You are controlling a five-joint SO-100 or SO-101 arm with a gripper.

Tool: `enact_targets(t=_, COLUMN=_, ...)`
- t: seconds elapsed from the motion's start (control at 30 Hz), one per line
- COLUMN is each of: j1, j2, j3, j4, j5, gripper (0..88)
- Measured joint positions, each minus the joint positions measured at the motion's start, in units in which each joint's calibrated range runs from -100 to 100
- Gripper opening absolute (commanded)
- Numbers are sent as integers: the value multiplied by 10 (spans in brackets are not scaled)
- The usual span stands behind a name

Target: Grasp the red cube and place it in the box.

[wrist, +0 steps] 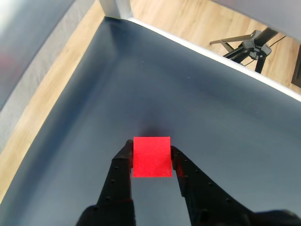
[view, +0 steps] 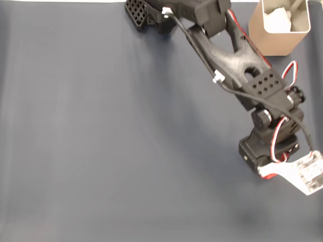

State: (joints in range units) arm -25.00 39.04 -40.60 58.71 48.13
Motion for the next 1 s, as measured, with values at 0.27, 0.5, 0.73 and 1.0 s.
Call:
enact_targets(t=0.27, j1=-19, j2=-135, j3=136, j4=0, j5=16, gripper=0)
enact_targets(t=0.5, j1=-50, j2=-231, j3=204, j4=26, j5=28, gripper=0)
enact_targets(t=0.73, j1=-95, j2=-315, j3=279, j4=53, j5=31, gripper=0)
enact_targets(t=1.0, j1=-159, j2=-419, j3=363, j4=78, j5=31, gripper=0)
